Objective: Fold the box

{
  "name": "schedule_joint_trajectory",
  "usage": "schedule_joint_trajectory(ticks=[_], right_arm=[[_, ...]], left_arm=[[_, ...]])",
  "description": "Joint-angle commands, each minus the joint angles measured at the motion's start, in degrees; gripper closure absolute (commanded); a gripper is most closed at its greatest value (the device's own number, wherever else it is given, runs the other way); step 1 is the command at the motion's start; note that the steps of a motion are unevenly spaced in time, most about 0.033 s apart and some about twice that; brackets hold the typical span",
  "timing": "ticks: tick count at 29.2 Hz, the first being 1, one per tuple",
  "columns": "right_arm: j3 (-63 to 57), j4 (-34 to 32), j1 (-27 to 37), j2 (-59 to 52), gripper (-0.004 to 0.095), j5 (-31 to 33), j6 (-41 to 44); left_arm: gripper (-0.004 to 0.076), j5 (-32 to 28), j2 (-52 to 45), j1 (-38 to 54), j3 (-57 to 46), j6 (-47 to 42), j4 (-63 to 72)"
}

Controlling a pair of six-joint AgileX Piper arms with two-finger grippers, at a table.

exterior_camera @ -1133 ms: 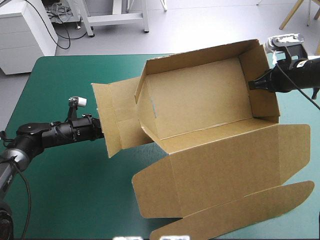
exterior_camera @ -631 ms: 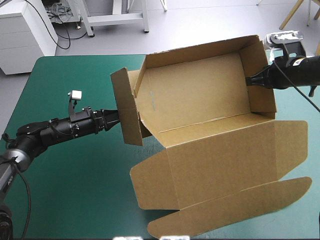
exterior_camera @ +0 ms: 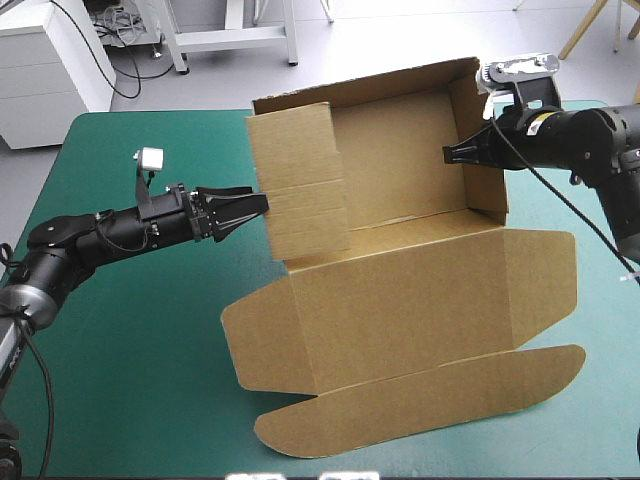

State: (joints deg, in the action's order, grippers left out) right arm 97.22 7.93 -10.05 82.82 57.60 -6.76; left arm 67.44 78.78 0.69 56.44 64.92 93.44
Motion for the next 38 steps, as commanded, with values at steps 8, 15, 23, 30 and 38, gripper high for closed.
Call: schedule_joint_trajectory(ticks=[8,15,23,30,38], right_arm=[[1.62,1.47,-0.50,-1.93,0.0916,-4.22,0.88],[1.62,1.47,-0.54,-1.93,0.0915,-5.24,1.47],[1.62,-0.02,-0.54,-1.93,0.0910,-8.71,4.18],[1.62,2.85,-0.54,-1.83,0.0910,-10.83,5.35],[1.62,3.99,-0.54,-1.83,0.0910,-10.40,5.35]], left_arm=[[0.0078,-3.53,-2.01,-8.25,12.19,-7.26,-5.47],[0.0119,-22.12,-2.01,-18.62,20.88,-23.72,-28.90],[0.0142,-36.16,-1.91,-28.75,29.06,-54.17,-61.71],[0.0253,-41.56,-0.98,-35.41,29.32,-70.63,-84.58],[0.0536,-41.79,1.57,-36.47,29.41,-76.34,-92.29]])
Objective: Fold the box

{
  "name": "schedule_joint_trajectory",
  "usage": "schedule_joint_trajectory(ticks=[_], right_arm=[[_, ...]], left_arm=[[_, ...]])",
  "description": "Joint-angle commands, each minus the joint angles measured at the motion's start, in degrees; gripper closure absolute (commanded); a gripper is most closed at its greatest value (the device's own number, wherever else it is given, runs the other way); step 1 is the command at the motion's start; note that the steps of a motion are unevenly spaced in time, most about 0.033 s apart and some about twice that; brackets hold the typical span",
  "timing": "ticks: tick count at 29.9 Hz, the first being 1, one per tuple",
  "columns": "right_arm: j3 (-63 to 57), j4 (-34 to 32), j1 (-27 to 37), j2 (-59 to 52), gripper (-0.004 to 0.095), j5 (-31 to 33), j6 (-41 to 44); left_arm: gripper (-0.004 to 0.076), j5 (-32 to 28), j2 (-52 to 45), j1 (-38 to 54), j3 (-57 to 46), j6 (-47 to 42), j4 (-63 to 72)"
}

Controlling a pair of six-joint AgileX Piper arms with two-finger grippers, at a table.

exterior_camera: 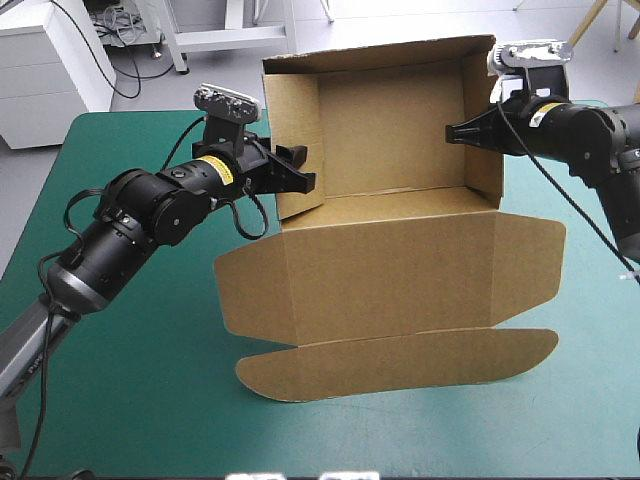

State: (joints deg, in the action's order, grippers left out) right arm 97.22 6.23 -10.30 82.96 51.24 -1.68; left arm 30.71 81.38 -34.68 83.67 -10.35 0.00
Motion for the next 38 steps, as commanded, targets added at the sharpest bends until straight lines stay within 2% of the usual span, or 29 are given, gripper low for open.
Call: schedule_joint_trajectory(ticks=[1,4,10,14,16,21,25,30,32,34,36,38], right_arm=[[1.62,6.13,-0.29,-1.97,0.0910,-3.78,0.27],[1.62,7.01,-0.29,-1.57,0.0910,-3.23,0.27],[1.62,6.15,-0.65,0.82,0.0909,0.72,0.49],[1.62,-0.66,-3.81,3.62,0.0909,3.10,2.71],[1.62,-1.87,-5.52,5.21,0.0910,4.42,3.36],[1.62,1.72,-6.11,10.23,0.0910,9.56,2.95],[1.62,1.71,-6.11,14.77,0.0911,15.01,1.68],[1.62,1.92,-6.11,18.58,0.0912,16.99,0.26],[1.62,1.92,-6.11,19.74,0.0912,17.46,-0.11],[1.62,1.92,-6.11,20.77,0.0912,17.67,-0.19],[1.62,2.33,-6.11,21.42,0.0896,17.67,-0.37],[1.62,2.93,-6.11,21.89,0.0828,17.67,-1.27]], left_arm=[[0.0603,-5.06,-0.78,-1.09,2.18,-1.07,1.15],[0.0733,-4.92,-0.39,-1.09,2.31,-1.07,1.15],[0.0734,-2.74,0.73,-1.09,3.02,-1.07,0.80],[0.0734,3.05,3.74,-0.31,4.90,-1.07,0.60],[0.0734,6.51,5.89,0.10,5.75,-1.07,1.00],[0.0734,12.71,9.95,0.25,6.51,0.14,-0.39],[0.0732,16.39,13.23,0.78,6.51,0.14,-1.35],[0.0727,19.89,17.29,2.63,6.51,2.63,1.48],[0.0688,20.84,18.51,3.74,6.51,6.90,4.90],[0.0610,21.85,19.40,4.90,6.65,7.62,7.37],[0.0478,22.85,20.19,5.96,6.65,7.62,9.09],[0.0321,23.95,20.60,6.60,6.65,8.85,9.48]])
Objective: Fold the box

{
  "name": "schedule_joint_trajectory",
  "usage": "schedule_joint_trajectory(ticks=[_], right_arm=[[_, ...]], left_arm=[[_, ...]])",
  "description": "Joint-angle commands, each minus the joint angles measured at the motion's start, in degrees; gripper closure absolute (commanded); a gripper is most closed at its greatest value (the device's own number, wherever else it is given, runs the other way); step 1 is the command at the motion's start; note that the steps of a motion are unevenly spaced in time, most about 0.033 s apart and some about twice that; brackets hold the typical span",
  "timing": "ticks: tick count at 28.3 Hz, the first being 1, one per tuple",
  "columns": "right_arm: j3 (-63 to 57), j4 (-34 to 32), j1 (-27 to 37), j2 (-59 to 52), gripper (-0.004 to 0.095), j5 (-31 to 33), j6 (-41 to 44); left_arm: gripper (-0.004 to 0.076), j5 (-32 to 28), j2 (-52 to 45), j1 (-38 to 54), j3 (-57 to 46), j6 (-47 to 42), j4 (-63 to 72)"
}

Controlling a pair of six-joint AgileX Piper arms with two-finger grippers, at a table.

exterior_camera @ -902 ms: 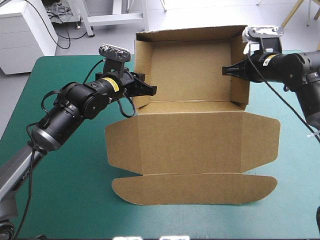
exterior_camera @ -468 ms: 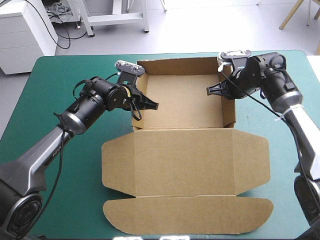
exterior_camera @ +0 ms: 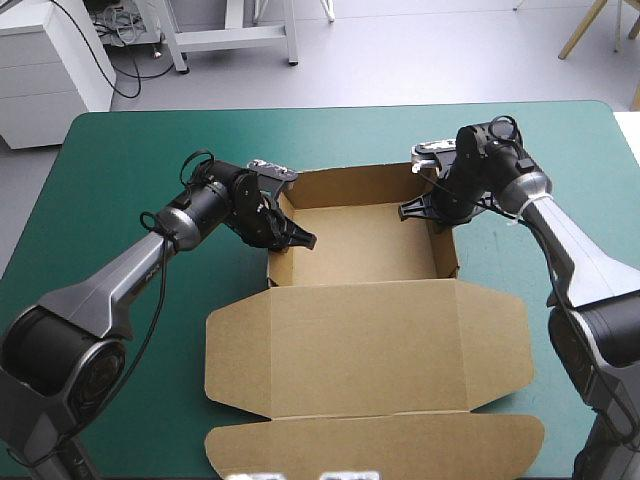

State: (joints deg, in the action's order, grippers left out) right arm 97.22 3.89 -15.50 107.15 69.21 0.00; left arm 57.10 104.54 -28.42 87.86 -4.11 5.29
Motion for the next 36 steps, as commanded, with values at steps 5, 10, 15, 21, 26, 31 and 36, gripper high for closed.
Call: schedule_joint_trajectory(ticks=[5,10,15,21,26,31,36], right_arm=[[1.62,6.19,-0.80,-2.15,0.0372,-0.29,-3.48],[1.62,6.19,-0.80,-2.42,0.0003,-0.29,-2.68],[1.62,5.77,-0.80,-4.81,0.0029,-0.39,-3.15],[1.73,3.15,-0.80,-12.07,0.0047,-0.39,-4.32],[1.73,2.09,-0.80,-20.12,0.0053,-2.00,-4.61],[1.73,2.09,-0.80,-27.82,0.0054,-2.11,-4.61],[1.73,1.19,-0.80,-29.56,0.0054,-2.53,-4.61]], left_arm=[[0.0122,-1.37,-2.40,1.34,2.50,4.11,3.26],[0.0122,-1.01,-2.54,1.34,2.50,4.11,3.55],[0.0122,-0.12,-4.73,1.34,2.50,4.11,3.89],[0.0123,0.25,-12.28,1.34,2.60,4.11,1.86],[0.0178,-3.44,-22.39,1.34,2.60,4.11,-1.78],[0.0467,2.58,-33.35,1.34,2.60,4.44,-6.99],[0.0730,10.26,-39.44,1.34,1.50,4.55,-14.07]])
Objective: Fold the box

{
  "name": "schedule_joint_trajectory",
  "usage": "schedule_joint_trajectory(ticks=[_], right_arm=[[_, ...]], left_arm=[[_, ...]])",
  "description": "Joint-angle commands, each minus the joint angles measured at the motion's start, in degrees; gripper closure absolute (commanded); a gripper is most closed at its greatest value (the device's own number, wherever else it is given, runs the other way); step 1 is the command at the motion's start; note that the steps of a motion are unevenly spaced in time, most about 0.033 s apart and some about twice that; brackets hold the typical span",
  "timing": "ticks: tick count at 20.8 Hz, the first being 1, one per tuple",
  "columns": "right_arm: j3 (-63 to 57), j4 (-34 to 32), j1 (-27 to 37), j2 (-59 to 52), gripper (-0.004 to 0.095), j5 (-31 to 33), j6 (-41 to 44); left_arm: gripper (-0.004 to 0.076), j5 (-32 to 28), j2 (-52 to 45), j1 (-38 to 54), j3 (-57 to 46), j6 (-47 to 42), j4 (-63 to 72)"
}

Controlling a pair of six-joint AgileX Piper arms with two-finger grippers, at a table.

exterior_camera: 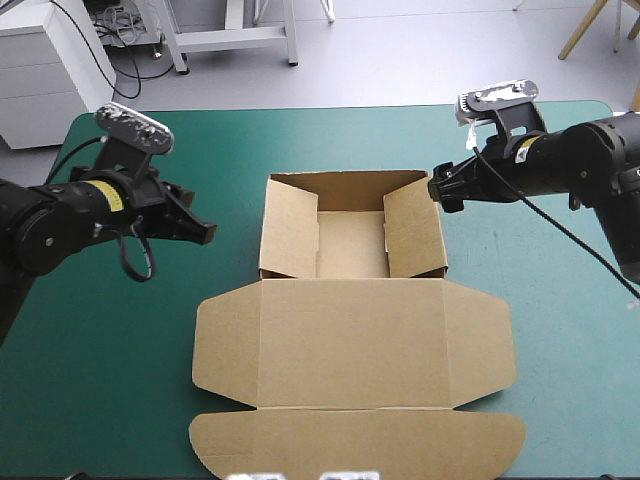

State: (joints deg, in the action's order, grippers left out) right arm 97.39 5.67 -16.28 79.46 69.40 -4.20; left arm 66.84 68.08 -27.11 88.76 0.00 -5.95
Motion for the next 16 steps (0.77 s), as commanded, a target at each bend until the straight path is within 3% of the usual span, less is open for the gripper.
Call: schedule_joint_trajectory(ticks=[1,6,9,12,16], right_arm=[[1.43,-0.58,-0.01,-1.87,0.0054,-2.72,-0.41],[1.43,-1.25,-0.01,0.43,0.0054,-2.62,0.12],[1.43,-1.63,-0.01,4.82,0.0054,-2.41,1.07],[1.43,-2.94,-0.01,10.98,0.0054,-2.41,2.35],[1.43,-2.83,0.07,17.84,0.0054,-3.89,2.91]], left_arm=[[0.0731,1.41,-3.92,0.03,-0.06,0.44,-3.07],[0.0734,-0.98,-14.33,0.03,-16.03,0.54,-3.13],[0.0734,-1.56,-21.82,0.03,-30.84,0.54,-3.26],[0.0734,-5.70,-28.94,0.03,-43.38,-1.69,-4.29],[0.0734,-6.39,-34.55,0.03,-50.72,-1.90,-5.08]])
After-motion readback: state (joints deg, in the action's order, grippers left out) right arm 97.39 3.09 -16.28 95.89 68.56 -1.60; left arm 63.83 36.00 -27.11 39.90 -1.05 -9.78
